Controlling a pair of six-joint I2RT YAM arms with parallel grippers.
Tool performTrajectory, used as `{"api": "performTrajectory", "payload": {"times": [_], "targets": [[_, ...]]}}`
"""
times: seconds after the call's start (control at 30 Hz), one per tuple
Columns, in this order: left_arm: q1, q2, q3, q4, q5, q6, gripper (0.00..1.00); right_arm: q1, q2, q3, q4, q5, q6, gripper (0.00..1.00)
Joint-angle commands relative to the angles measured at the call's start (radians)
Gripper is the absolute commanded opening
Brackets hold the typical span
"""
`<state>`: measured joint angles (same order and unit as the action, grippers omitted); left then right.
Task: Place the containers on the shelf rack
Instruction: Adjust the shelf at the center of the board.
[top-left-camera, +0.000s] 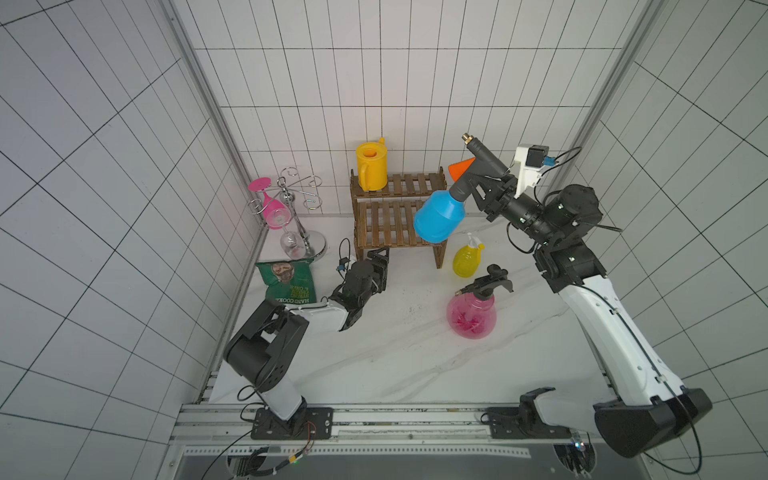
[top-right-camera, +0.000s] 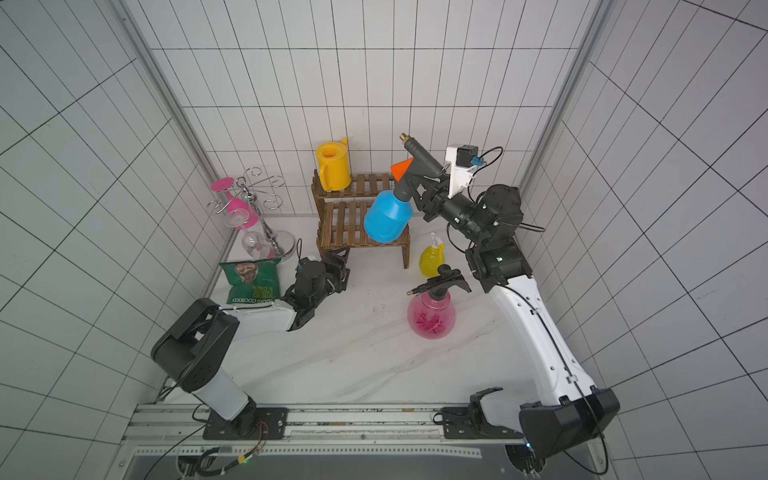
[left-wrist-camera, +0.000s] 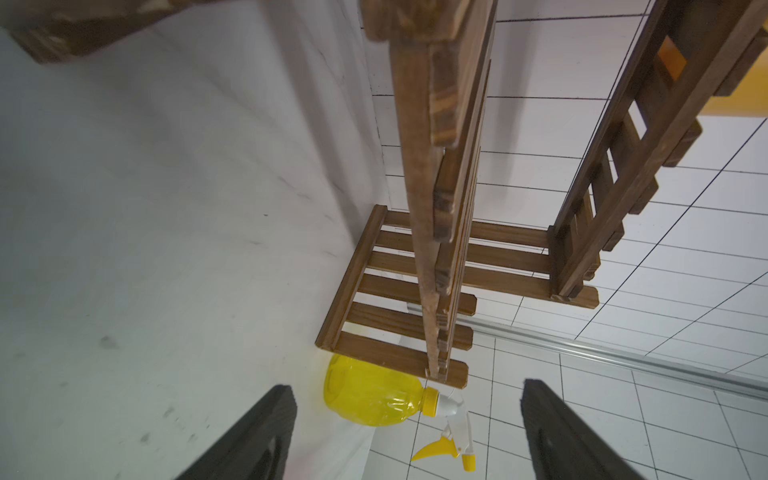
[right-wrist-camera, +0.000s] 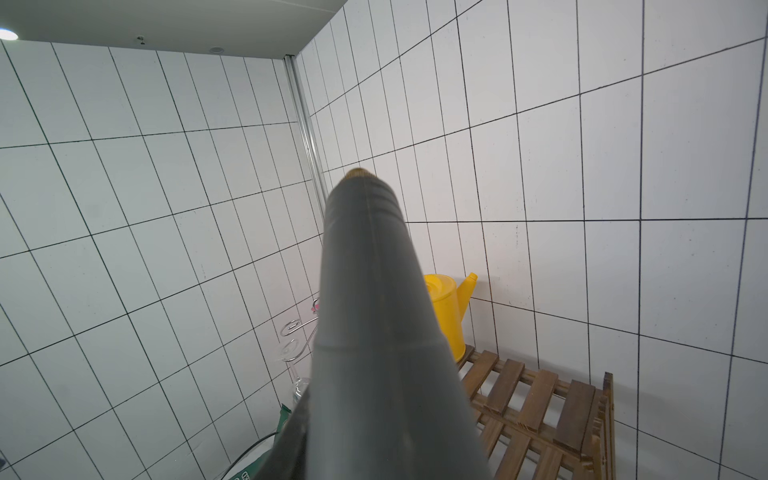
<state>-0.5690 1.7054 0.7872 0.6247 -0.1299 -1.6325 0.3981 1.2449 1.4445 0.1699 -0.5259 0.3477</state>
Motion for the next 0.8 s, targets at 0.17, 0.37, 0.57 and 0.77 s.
{"api": "performTrajectory", "payload": {"times": [0.17,0.37,0.57,0.77], "targets": [[-0.01,0.198,0.171,0.144,-0.052,-0.097,0.79,-0.013,-0.109,-0.027,0.021,0.013,-0.033,0.0],[-0.012,0.273,0.247,0.166,-0.084,-0.084,0.71,-0.015,-0.136,-0.029,-0.009,0.014,-0.059,0.0],[-0.011,0.319,0.274,0.181,-0.091,-0.088,0.59,-0.015,-0.142,-0.027,-0.023,0.014,-0.072,0.0],[-0.012,0.333,0.287,0.176,-0.085,-0.094,0.47,-0.015,-0.141,-0.029,-0.026,0.014,-0.072,0.0]]}}
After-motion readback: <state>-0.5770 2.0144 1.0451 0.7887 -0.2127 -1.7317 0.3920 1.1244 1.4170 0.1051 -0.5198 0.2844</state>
